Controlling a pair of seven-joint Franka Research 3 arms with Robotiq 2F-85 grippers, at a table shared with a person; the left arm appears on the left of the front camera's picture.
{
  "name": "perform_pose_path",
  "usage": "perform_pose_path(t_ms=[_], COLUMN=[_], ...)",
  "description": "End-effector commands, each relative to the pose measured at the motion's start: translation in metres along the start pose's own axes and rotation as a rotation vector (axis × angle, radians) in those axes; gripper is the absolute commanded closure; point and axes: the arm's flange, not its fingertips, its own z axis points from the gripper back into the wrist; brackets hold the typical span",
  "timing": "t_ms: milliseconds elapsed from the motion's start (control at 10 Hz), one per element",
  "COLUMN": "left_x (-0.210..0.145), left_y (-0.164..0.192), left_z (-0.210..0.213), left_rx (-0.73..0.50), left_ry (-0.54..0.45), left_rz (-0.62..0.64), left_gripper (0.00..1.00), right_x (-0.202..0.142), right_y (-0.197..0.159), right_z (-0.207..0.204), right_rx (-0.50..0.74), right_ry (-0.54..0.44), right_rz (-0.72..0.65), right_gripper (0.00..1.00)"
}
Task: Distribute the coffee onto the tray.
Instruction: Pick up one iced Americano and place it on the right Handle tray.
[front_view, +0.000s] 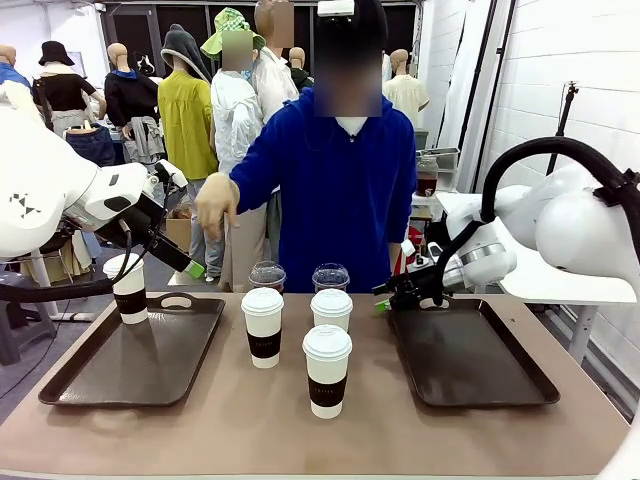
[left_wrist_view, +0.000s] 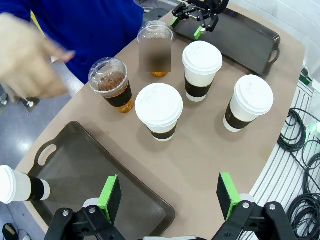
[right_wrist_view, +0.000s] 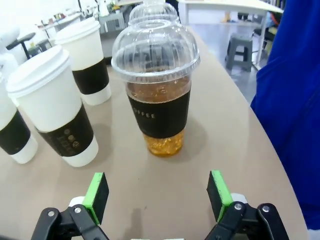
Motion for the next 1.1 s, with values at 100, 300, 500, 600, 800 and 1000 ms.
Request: perform_pose_path(t_ms=[100,300,500,600,800,1000], left_x=[-0.001,-0.001,-0.001,-0.001,-0.001,-0.001], left_y=[0.001,0.001,0.001,0.001,0.001,0.001], left_z=[0.001,0.001,0.001,0.001,0.001,0.001], left_rx=[-0.004,-0.004,-0.004,-0.004,-0.004,-0.004], left_ry=[-0.004,-0.004,-0.004,-0.004,-0.004,-0.004], left_rz=[0.003,0.003,0.003,0.003,0.003,0.003], left_gripper=[0.00,0.00,0.00,0.00,0.00,0.00], right_x=[-0.002,-0.001,0.002,0.004,0.003,0.005], right_y=[-0.012,-0.015,-0.020,-0.020,-0.018,-0.017], right_z=[-0.024,-0.038,-0.051,-0.054,-0.060,-0.067], right_rx=[0.008,0.041,0.081,0.087,0.116,0.120], right_ry=[-0.071,-0.105,-0.139,-0.137,-0.138,-0.131], right_rz=[0.041,0.037,0.020,0.014,0.002,0.009], right_gripper=[0.00,0.00,0.00,0.00,0.00,0.00])
